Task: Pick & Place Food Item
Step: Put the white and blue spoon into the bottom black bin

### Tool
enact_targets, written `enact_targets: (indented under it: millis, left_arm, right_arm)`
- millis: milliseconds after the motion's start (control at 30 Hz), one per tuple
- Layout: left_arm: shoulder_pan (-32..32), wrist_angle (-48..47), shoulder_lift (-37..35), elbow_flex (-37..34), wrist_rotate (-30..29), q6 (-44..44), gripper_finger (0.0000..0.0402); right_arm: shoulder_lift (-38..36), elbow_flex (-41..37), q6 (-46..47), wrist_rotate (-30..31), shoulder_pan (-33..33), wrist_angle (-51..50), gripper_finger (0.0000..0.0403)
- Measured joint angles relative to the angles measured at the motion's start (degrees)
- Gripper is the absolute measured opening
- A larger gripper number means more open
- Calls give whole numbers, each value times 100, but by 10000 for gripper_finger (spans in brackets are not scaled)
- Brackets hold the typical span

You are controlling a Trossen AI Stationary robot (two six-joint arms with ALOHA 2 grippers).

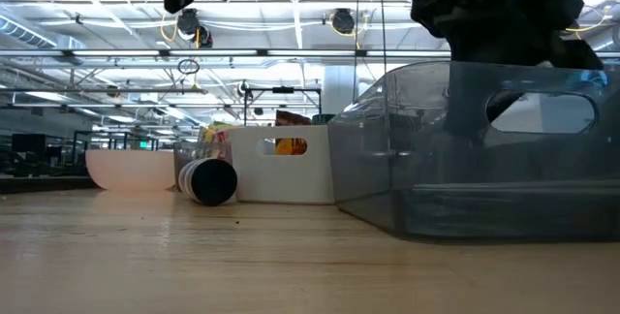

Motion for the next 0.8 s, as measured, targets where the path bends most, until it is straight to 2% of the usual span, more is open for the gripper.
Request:
enact_targets:
  millis: [400, 800]
  left_arm:
    - [0, -1, 0, 0, 0, 7, 145]
    - [0, -2, 0, 0, 0, 7, 145]
  right_arm:
    - [0, -613, 91, 24, 0, 741, 17]
    - [0, -822, 68, 146, 2, 1013, 17]
